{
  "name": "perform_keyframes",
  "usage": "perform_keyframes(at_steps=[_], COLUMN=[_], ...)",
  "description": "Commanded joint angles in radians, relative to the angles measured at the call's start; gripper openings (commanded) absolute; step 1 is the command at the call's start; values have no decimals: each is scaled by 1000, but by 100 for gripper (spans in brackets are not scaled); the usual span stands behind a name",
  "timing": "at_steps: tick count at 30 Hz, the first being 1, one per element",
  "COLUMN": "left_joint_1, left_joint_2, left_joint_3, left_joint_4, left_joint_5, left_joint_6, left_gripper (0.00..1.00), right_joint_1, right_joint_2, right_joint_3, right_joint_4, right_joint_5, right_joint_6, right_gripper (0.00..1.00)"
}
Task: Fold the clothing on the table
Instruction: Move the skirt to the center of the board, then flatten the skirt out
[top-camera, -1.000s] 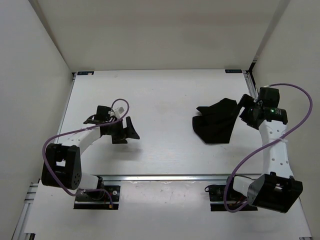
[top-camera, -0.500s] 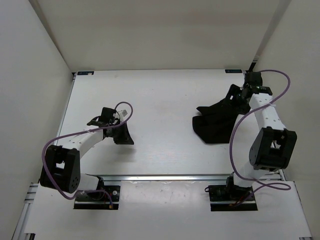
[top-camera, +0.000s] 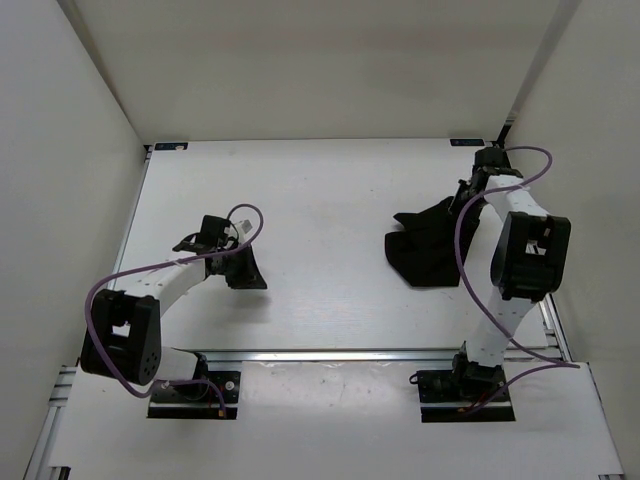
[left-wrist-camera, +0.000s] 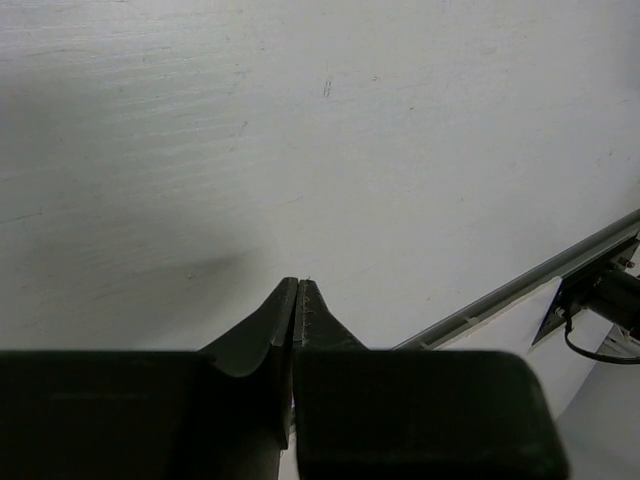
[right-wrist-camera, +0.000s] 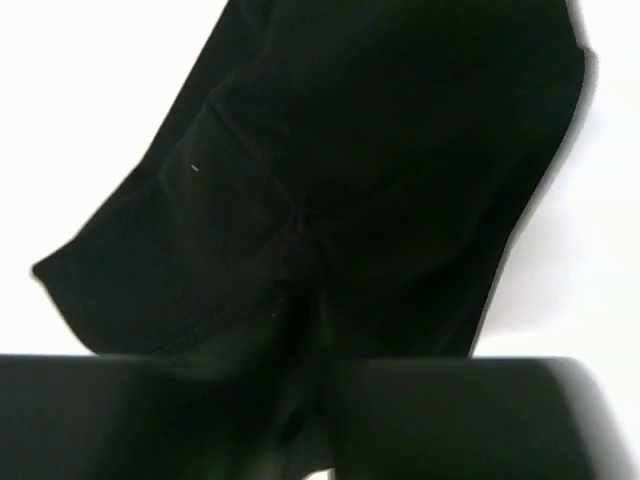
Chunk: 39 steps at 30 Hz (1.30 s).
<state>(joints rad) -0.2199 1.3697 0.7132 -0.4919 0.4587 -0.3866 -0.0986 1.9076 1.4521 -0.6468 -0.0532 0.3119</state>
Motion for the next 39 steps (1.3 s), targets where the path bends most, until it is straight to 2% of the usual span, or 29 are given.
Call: perform_keyframes(at_steps=[1,4,8,9,12,14,15,16,17,18,19,23,25,27,29,31,32,33,34,36,39], left_joint_1=[14,25,31,33,34,33,36,31,33,33,30,25,8,-2,-15,-16,-36,-35,-39,-36,-13], left_joint_2=[2,5,14,19,17,12,12,11,11,9,15,28,31,35,51,68,86,115,133,201,288], left_joint_3=[3,5,-3,-6,-14,-17,-18,-21,-24,-29,-40,-41,-26,-12,5,55,74,115,138,228,331], left_joint_4=[21,23,36,42,49,38,38,30,30,29,38,67,67,76,94,120,124,151,170,209,257], left_joint_5=[34,31,37,40,37,32,35,25,18,20,18,44,41,40,40,40,25,0,-17,-44,-14], left_joint_6=[-6,-6,-15,-18,-29,-28,-25,-20,-17,-12,-20,-41,-46,-60,-70,-89,-90,-98,-104,-118,-149], left_gripper=[12,8,7,6,6,6,6,6,7,6,7,7,7,7,9,15,20,32,36,39,40], right_joint_1=[26,80,273,292,368,462,514,540,560,548,510,364,309,307,339,382,398,430,466,511,577], right_joint_2=[27,-63,-362,-390,-490,-560,-609,-636,-671,-705,-717,-742,-691,-630,-527,-454,-429,-391,-357,-320,-282], right_joint_3=[99,161,125,126,52,-42,-123,-183,-246,-277,-329,-325,-292,-268,-245,-214,-207,-185,-171,-147,-107], right_joint_4=[-22,-73,48,56,1,-72,-136,-205,-232,-278,-307,-228,-170,-108,-89,-68,-70,-74,-77,-76,-76], right_joint_5=[-37,-23,-36,-78,-218,-205,-154,-104,-90,-64,-53,-59,-73,-88,-86,-100,-100,-93,-86,-117,-163], right_joint_6=[-7,-36,-115,-111,-57,-51,-42,-13,22,41,50,39,39,32,32,29,26,39,42,55,75], right_gripper=[2,0,0,0,0,0,5,16,43,62,74,73,65,63,60,57,56,56,55,55,54])
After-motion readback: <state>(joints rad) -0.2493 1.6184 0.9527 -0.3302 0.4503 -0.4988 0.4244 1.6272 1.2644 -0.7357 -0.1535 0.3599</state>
